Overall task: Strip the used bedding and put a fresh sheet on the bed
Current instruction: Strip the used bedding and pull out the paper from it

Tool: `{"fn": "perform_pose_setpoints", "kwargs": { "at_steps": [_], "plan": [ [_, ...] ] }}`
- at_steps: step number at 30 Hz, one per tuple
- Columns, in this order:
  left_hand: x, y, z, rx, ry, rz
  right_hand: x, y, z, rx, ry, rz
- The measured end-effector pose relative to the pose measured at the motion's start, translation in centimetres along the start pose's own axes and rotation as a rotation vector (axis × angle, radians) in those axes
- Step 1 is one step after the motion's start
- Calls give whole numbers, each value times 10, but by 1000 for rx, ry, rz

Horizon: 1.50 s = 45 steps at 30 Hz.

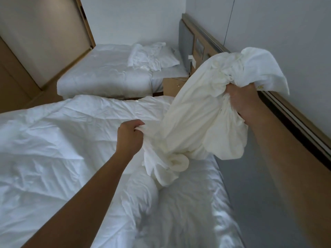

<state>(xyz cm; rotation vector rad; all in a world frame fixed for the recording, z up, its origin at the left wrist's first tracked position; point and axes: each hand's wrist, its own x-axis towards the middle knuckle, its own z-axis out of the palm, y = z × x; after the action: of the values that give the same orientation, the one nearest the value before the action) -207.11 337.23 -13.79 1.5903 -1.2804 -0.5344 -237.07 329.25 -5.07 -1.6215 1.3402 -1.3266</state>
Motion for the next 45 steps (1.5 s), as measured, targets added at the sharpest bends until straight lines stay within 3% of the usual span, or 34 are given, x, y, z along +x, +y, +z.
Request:
{"fn": "perform_pose_setpoints", "kwargs": {
  "at_steps": [4,6,8,11,15,17,18,20,23,25,27,30,33,37,40,45],
  "plan": [
    [7,67,-41,-223,68,131,-17,-12,9,46,-69,4],
    [5,86,-56,-218,13,154,-23,-21,8,26,-87,-18],
    [-13,89,-56,13,-248,97,-30,-28,5,8,-94,-33],
    [-42,75,-49,358,-805,4,-41,-32,2,-38,-94,-50],
    [-59,81,-49,100,-1121,13,-55,-35,-7,-76,-110,-9],
    [-70,84,-40,219,-1321,90,-61,-38,-9,-96,-150,-6],
    [-74,84,-34,335,-1342,135,-64,-40,-10,-70,-183,-6],
    [-68,91,-26,398,-1078,220,-69,-40,-13,3,-243,21],
    [-36,113,-32,126,-453,253,-73,-34,-17,20,-334,33],
    [-11,127,-39,-81,-366,180,-73,-30,-16,23,-446,60],
    [8,133,-35,-250,-502,85,-71,-27,-14,-9,-537,87],
    [18,123,-11,-383,-893,-66,-66,-26,-10,-70,-636,90],
    [17,104,15,-471,-1204,-179,-61,-24,-8,-87,-600,94],
    [35,97,25,-488,-1333,-188,-59,-30,-4,-179,-606,61],
    [49,103,18,-250,-1496,-99,-54,-32,7,-243,-602,55],
    [66,94,5,-133,-1531,3,-51,-41,28,-305,-503,84]
  ]
}}
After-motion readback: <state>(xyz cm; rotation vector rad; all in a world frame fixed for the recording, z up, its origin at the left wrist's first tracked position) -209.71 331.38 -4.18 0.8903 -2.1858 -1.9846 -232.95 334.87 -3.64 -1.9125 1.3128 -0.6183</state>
